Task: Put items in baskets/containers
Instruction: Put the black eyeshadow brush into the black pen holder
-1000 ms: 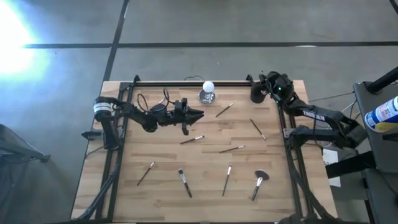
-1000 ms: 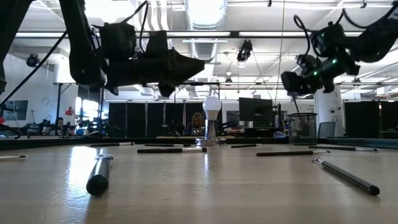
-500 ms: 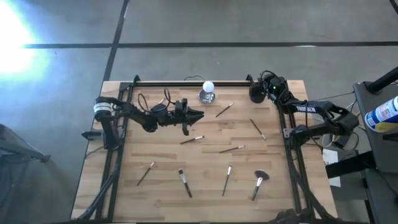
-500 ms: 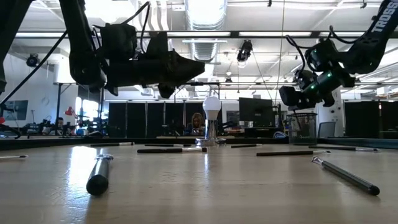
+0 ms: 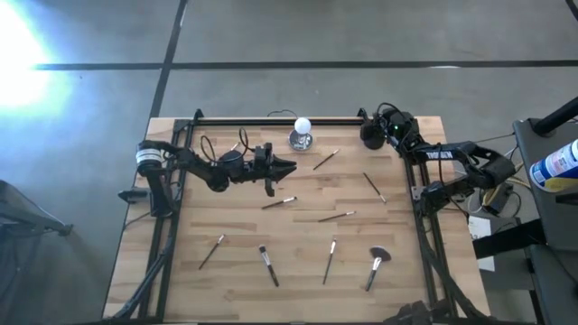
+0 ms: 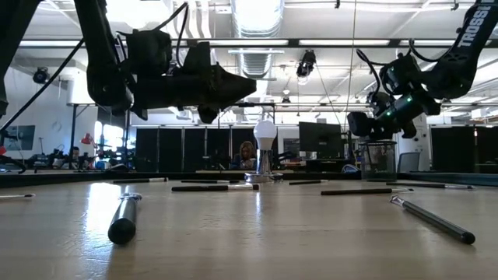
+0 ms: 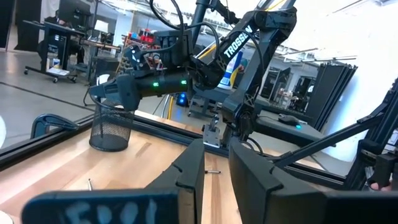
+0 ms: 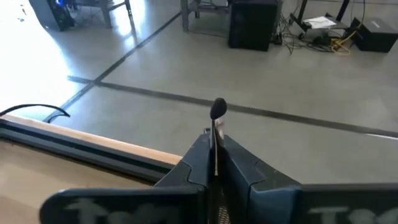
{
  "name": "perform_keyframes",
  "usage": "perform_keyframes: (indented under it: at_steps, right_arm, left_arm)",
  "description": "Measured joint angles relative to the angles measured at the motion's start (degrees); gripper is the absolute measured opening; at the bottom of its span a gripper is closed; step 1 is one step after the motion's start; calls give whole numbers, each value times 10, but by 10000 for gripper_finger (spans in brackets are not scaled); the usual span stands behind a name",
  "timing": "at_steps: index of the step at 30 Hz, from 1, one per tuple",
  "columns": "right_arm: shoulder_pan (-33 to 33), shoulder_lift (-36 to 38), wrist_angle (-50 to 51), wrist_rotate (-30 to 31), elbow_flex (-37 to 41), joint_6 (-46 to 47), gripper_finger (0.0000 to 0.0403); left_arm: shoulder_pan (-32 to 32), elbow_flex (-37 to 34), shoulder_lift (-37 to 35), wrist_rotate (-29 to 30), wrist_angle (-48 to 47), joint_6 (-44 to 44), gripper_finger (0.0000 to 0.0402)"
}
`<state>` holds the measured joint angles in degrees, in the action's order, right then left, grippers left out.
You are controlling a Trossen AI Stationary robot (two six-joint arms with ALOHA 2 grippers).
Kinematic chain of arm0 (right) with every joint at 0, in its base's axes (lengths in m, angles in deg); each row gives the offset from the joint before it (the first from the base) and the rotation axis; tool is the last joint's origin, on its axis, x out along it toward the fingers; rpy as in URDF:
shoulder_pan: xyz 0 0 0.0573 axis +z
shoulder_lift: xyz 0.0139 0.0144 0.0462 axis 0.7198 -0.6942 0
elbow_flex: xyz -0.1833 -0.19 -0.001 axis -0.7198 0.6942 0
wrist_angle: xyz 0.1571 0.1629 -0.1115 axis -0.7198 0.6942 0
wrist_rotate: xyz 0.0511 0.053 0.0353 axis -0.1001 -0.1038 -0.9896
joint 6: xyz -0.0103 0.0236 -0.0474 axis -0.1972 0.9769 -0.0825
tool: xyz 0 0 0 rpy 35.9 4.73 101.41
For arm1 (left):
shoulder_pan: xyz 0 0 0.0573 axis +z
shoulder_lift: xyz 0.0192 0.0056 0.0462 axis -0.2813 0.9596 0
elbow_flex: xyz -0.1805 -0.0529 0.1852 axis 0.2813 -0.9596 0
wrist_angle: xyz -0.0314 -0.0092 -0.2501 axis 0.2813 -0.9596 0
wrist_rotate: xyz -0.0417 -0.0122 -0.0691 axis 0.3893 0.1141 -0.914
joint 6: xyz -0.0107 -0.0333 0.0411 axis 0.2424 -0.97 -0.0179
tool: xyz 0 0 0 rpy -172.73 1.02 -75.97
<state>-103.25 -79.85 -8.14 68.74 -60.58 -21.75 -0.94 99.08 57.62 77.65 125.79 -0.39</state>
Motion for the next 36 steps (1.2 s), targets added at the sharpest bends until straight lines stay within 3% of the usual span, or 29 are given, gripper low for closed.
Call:
perform_keyframes:
  at_steps: [4,10,15,19,25,36]
  right_arm:
    - [0,5,3,0,0,1,23]
    - [0,34,8,0,0,5,67]
    - [0,71,69,0,-9,5,86]
    - [0,101,161,0,-37,0,70]
    - [0,139,273,-5,-77,-31,14]
    - [-2,184,417,-42,-117,-12,8]
  left_arm:
    - [0,0,0,0,0,0,69]
    - [0,0,0,0,0,0,69]
    - [0,0,0,0,-1,-1,69]
    - [0,0,0,0,-1,-8,69]
    - [0,0,0,0,-6,-9,69]
    - [0,0,0,0,-9,-11,69]
